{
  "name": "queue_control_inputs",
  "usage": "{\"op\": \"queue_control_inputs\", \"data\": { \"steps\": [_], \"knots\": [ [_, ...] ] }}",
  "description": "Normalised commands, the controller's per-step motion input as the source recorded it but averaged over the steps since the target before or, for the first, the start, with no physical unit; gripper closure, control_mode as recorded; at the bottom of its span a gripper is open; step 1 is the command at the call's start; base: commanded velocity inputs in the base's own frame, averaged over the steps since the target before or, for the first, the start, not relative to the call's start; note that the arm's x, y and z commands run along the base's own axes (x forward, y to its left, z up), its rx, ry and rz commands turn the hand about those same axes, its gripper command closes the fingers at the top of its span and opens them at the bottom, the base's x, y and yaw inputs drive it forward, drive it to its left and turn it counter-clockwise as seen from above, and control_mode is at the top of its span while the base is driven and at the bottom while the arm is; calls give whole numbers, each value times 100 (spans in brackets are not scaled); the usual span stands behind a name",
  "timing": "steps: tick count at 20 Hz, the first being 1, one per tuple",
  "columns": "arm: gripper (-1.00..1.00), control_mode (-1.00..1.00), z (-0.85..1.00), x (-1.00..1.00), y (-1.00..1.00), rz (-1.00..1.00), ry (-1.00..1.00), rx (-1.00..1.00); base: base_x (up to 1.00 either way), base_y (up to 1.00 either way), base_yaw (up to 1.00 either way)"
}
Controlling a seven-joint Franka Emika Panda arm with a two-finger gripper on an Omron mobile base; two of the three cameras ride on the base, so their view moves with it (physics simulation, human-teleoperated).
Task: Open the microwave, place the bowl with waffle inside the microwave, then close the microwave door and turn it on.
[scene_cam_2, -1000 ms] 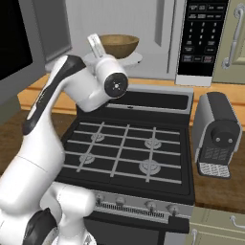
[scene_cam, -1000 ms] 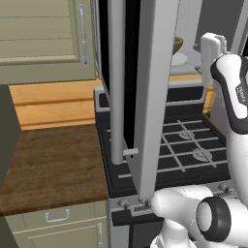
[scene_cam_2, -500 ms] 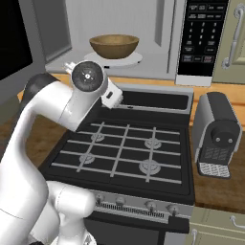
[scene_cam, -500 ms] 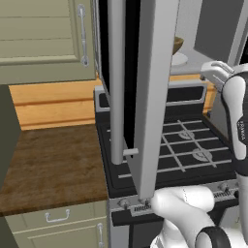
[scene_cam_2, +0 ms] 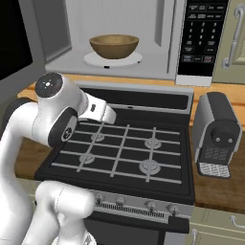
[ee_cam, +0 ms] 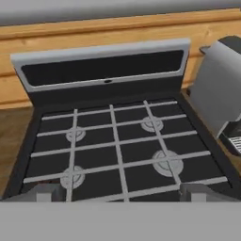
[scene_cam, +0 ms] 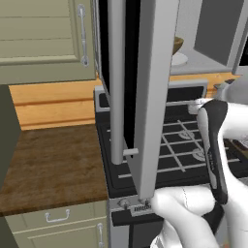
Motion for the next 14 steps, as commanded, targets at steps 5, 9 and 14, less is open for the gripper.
{"op": "queue_control_inputs", "data": {
  "steps": [5,9,14],
  "knots": [
    [-100,-100,-21,1,2,1,-7,-39,0,0,0],
    [-100,-100,-8,11,0,2,-1,-33,0,0,0],
    [-100,-100,-1,9,5,0,-3,-33,0,0,0]
  ]
}}
